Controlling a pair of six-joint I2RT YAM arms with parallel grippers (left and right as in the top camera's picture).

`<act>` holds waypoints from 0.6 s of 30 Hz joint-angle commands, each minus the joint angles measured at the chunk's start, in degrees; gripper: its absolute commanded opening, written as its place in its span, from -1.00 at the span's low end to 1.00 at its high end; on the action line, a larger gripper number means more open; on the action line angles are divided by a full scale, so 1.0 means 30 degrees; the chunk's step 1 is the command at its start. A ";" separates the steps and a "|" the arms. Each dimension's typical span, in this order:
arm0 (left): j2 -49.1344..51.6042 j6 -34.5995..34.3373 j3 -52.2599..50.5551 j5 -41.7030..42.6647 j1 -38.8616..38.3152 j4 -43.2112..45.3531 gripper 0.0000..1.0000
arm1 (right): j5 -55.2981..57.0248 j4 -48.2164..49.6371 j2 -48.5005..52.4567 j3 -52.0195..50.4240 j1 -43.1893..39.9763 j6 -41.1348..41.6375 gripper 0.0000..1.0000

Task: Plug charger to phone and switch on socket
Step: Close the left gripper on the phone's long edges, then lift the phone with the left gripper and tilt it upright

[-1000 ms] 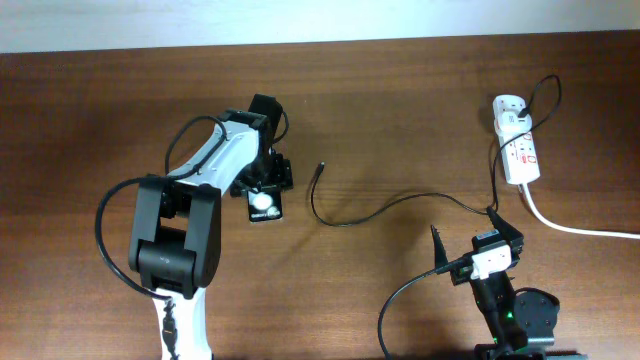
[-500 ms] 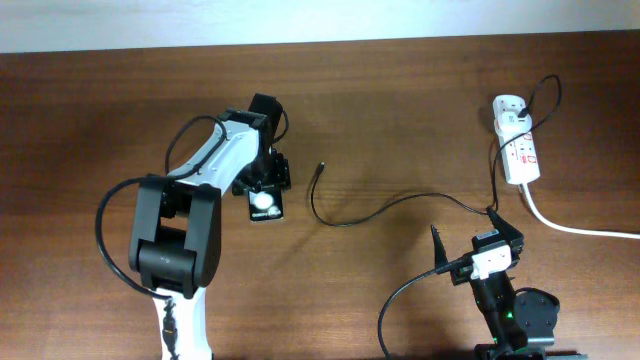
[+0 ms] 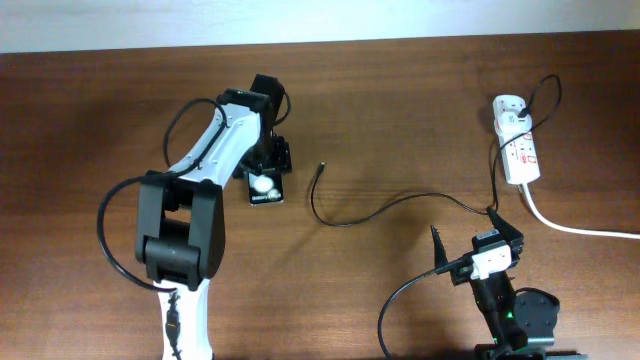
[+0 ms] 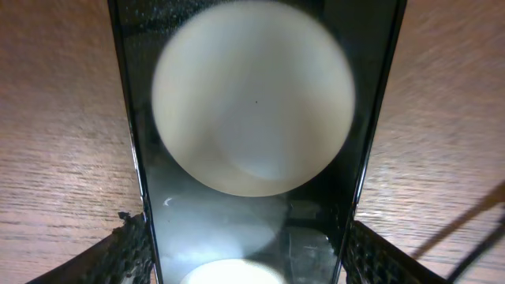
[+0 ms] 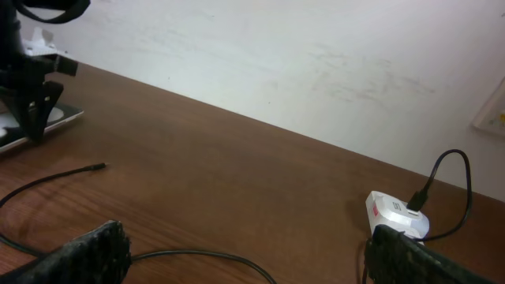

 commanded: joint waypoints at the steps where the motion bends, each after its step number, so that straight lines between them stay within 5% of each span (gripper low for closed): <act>1: 0.0124 -0.0029 0.0678 -0.0262 -0.0029 -0.0160 0.42 | 0.0029 -0.0051 -0.0197 -0.0153 0.0175 -0.0051 0.97; 18: 0.0131 -0.0036 -0.0189 -0.0262 -0.0168 0.0102 0.47 | 0.0029 -0.0051 -0.0197 -0.0153 0.0175 -0.0051 0.97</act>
